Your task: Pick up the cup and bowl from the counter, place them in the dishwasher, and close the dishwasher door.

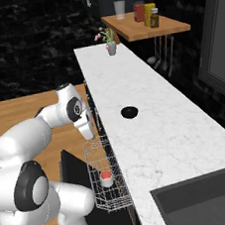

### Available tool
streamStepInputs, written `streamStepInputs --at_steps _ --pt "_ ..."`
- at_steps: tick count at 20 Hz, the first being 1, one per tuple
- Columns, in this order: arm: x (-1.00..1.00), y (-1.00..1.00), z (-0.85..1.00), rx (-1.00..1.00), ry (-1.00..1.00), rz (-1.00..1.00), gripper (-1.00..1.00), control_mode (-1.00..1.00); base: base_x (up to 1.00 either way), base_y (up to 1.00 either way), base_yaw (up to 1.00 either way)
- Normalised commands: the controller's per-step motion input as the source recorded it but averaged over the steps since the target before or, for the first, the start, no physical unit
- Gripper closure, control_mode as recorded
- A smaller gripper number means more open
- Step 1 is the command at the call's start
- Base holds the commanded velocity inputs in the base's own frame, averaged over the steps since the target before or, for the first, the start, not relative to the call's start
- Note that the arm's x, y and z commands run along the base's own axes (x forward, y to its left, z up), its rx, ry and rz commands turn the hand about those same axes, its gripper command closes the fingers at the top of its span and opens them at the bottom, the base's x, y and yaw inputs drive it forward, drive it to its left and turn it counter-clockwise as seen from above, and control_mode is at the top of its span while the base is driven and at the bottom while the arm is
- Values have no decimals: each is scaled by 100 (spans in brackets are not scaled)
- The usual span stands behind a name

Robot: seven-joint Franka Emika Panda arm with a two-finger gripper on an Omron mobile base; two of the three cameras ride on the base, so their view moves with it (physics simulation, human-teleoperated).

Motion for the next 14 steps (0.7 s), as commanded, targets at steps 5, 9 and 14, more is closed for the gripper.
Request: streamStepInputs --at_steps 5,9,14 --pt "4 -49 -6 0 11 52 -100 -100 0 0 0" --pt "21 -46 -42 0 3 49 -100 -100 0 0 0" --pt "44 -6 -17 -1 0 18 -100 -100 0 0 0"
